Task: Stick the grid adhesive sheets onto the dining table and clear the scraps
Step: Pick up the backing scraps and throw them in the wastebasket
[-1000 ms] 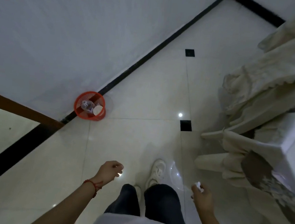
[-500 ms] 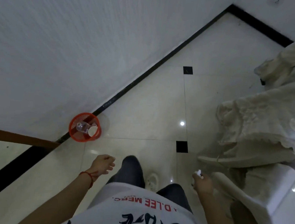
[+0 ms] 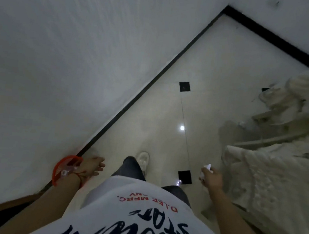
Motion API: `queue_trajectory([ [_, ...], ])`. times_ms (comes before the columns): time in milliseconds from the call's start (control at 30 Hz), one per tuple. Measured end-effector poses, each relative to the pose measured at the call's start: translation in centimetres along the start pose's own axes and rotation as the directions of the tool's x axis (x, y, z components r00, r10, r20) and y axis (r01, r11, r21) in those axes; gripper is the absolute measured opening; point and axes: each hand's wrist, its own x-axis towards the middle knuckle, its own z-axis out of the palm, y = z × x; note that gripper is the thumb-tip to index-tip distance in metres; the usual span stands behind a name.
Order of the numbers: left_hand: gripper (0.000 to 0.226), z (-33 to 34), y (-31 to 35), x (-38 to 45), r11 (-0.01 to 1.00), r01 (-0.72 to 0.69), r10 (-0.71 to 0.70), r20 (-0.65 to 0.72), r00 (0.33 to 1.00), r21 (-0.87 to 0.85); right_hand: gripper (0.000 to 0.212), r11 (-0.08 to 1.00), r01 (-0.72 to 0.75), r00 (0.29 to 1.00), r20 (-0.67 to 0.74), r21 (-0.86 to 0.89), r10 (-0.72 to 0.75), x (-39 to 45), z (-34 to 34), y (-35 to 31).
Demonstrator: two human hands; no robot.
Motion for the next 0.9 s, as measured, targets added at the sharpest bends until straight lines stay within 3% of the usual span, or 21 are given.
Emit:
queue_trajectory([
  [200, 0.018, 2.3, 18.1, 5.0, 0.987, -0.141, 0.134, 0.089, 0.987, 0.072, 0.035, 0.993, -0.054, 0.996, -0.070, 0.104, 0.062, 3.1, 0.3, -5.2],
  [467, 0.013, 13.7, 36.7, 8.6, 0.959, -0.224, 0.169, 0.289, 0.942, 0.171, 0.034, 0.901, -0.286, 0.931, -0.127, 0.326, 0.342, 10.9, -2.6, -8.3],
  [600, 0.013, 17.7, 42.7, 10.1, 0.928, -0.249, 0.163, 0.300, 0.940, 0.277, 0.028, 0.888, -0.289, 0.924, -0.139, 0.358, 0.356, 16.1, -4.7, -14.2],
  [733, 0.015, 19.6, 47.9, 11.8, 0.893, -0.259, 0.163, 0.271, 0.949, 0.368, 0.034, 0.919, -0.191, 0.948, -0.178, 0.344, 0.264, 22.0, -6.9, -22.0],
  [833, 0.022, 20.5, 51.8, 13.4, 0.865, -0.247, 0.144, 0.255, 0.956, 0.437, 0.021, 0.910, -0.155, 0.952, -0.187, 0.384, 0.241, 25.7, -8.4, -27.1],
  [900, 0.027, 21.5, 54.7, 14.9, 0.847, -0.229, 0.115, 0.255, 0.960, 0.480, 0.024, 0.896, -0.138, 0.946, -0.211, 0.422, 0.245, 28.4, -9.1, -29.4],
])
